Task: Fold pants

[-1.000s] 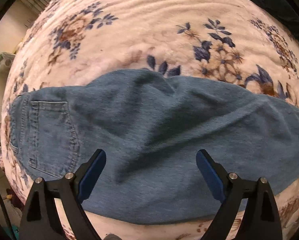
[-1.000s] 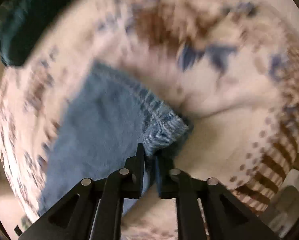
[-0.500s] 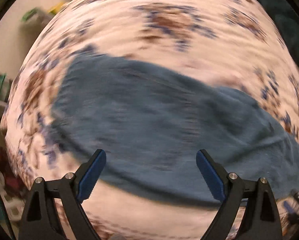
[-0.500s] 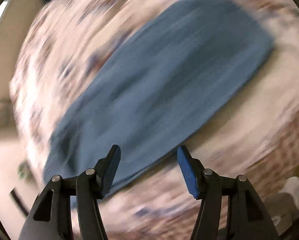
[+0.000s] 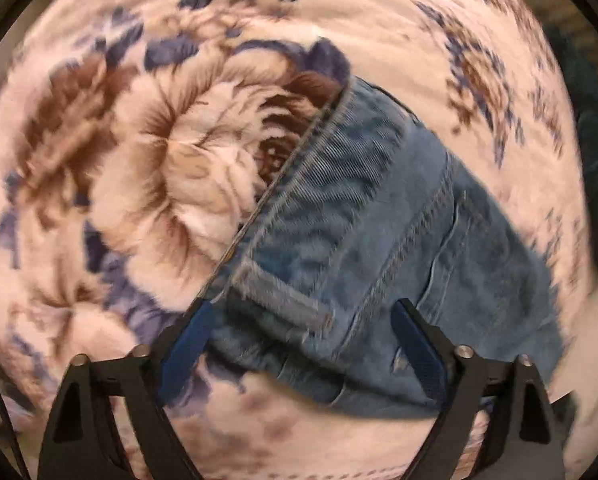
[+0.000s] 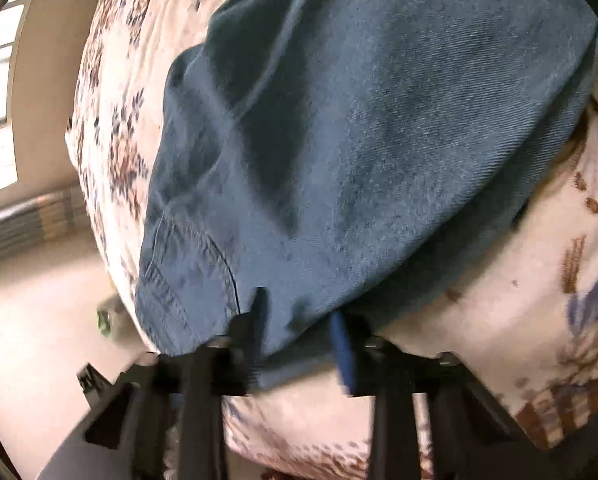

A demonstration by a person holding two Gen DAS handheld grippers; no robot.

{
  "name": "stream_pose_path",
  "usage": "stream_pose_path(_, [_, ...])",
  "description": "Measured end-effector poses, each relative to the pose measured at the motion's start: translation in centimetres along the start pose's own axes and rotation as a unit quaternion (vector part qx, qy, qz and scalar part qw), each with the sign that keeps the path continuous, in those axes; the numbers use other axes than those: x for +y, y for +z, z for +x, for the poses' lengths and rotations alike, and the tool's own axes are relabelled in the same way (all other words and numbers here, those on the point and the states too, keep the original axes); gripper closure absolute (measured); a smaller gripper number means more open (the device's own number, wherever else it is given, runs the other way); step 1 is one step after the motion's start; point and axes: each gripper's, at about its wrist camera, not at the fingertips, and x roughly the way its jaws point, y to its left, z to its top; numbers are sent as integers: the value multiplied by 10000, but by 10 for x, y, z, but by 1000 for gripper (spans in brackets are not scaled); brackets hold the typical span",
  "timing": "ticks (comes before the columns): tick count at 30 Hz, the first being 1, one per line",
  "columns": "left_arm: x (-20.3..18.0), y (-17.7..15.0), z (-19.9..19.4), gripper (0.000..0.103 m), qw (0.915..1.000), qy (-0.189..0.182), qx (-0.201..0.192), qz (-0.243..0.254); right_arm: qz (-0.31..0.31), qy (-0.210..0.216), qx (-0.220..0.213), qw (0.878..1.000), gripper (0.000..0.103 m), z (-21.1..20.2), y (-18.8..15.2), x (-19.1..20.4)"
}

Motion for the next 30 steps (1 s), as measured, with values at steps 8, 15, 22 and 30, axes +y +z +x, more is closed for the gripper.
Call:
stream_pose_path(8, [12,16,9,46,9979,-399,-152,-494,121,-74,161,9998,75,29,15,13])
stream_pose_path(15, [-4,8,-31,90,9956,-44,-893,273,-186,-111,-17,9998,96,7,-4,26])
stream_pose_path(22, [-1,-7,-20,86,9948,427,-600,710,-701,-538,370,9954,97,12,-30,26])
stream_pose_path(30, [1,-6,-29,65,9937,608,-618,713,-1133,-745,985,9859,96,25,-20,26])
